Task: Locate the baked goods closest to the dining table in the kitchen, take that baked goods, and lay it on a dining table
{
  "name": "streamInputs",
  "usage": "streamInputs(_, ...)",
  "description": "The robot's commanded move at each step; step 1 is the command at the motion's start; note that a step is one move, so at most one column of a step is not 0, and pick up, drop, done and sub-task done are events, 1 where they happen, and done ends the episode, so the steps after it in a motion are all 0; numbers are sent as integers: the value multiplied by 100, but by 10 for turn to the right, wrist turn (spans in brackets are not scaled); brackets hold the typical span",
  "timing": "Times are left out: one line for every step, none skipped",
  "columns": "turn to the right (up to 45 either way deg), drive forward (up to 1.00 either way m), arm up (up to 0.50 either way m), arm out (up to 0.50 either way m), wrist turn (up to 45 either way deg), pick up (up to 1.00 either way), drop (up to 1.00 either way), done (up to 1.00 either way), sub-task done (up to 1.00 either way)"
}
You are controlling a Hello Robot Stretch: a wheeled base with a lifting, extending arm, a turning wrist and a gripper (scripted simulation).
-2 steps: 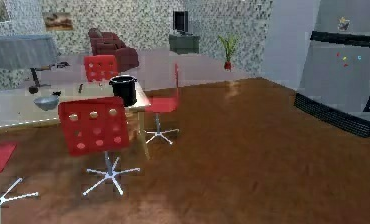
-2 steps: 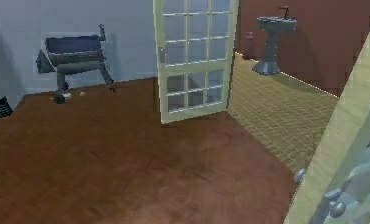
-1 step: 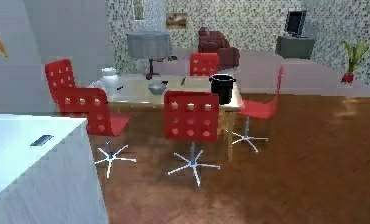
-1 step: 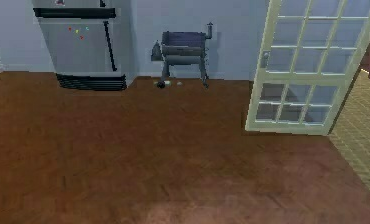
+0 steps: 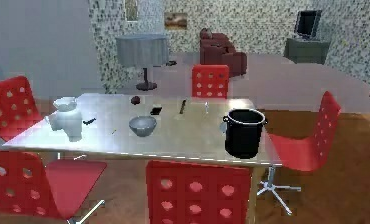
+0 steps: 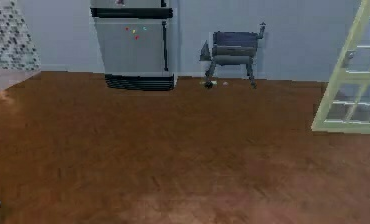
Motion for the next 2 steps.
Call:
streamInputs(-450,0,0,0,0,0,0,0,0)
streamInputs(-450,0,0,0,0,0,0,0,0)
